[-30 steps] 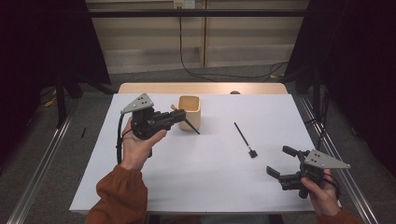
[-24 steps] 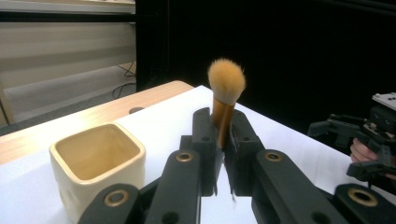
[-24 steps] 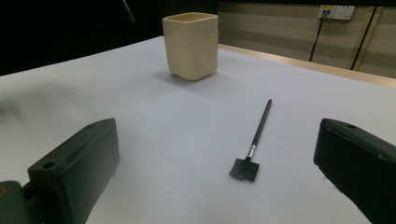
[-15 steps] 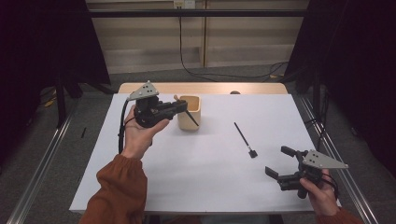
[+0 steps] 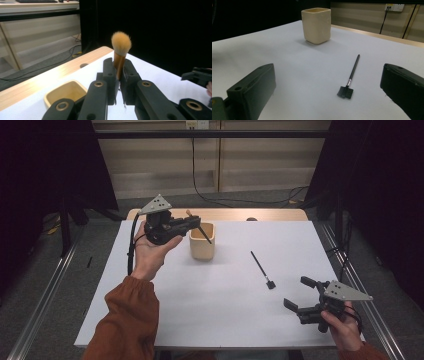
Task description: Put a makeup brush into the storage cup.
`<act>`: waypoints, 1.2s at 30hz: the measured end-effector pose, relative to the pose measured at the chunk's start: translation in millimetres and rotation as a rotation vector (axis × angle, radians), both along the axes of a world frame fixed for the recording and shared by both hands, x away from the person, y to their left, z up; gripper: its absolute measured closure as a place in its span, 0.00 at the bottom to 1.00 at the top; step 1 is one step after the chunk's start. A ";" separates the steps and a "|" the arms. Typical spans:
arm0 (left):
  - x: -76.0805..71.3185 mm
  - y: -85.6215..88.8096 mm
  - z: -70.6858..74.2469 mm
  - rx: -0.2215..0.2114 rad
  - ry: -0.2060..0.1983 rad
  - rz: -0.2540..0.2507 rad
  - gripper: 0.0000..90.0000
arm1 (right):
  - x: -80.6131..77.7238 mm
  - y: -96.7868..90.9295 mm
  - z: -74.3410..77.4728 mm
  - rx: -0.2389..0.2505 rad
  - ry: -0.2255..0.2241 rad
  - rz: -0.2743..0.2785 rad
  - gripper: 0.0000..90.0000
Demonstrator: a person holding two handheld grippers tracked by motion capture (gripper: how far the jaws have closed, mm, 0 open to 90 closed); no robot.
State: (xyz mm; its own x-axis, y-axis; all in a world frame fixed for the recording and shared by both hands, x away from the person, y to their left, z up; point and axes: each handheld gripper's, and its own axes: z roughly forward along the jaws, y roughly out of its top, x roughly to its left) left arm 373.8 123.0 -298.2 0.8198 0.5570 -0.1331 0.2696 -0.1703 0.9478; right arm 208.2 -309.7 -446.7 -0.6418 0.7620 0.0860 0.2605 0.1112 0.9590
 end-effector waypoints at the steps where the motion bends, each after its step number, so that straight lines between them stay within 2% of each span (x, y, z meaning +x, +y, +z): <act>1: 2.1 -0.1 0.3 -0.004 0.000 0.006 0.93 | -0.1 0.1 0.1 0.000 -0.003 0.001 0.00; 3: 7.2 -0.1 0.8 0.003 0.005 0.024 0.93 | -0.5 0.0 0.3 0.000 -0.004 0.002 0.00; 6: 16.8 1.9 0.6 -0.012 0.015 0.051 0.93 | -0.2 -0.1 0.2 0.002 -0.004 0.003 0.00; 10: 24.3 6.0 1.4 -0.026 0.000 0.065 0.93 | -1.0 -0.5 0.7 0.010 -0.008 -0.002 0.00; 13: 30.7 7.1 1.8 -0.015 0.007 0.093 0.93 | -0.7 -0.8 0.7 0.013 -0.015 -0.005 0.00; 17: 38.3 6.6 0.9 -0.009 0.011 0.104 0.93 | -1.4 0.0 1.1 0.012 -0.021 -0.001 0.00; 21: 43.3 2.1 -3.7 0.024 0.011 0.129 0.93 | -0.9 0.1 0.8 0.010 -0.017 0.001 0.00; 23: 46.7 1.4 -6.4 0.016 0.024 0.130 0.93 | -1.0 0.2 0.8 0.009 -0.017 0.002 0.00; 36: 56.2 -6.4 -19.1 0.075 0.053 0.125 0.93 | -0.1 0.4 0.0 0.004 -0.014 -0.003 0.00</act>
State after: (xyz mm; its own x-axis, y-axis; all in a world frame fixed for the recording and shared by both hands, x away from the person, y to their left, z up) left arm 430.0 116.6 -317.3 0.7360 0.6647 -0.1285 0.3428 -0.2021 0.9174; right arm 208.0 -309.3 -446.7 -0.6410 0.7633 0.0801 0.2470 0.1064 0.9632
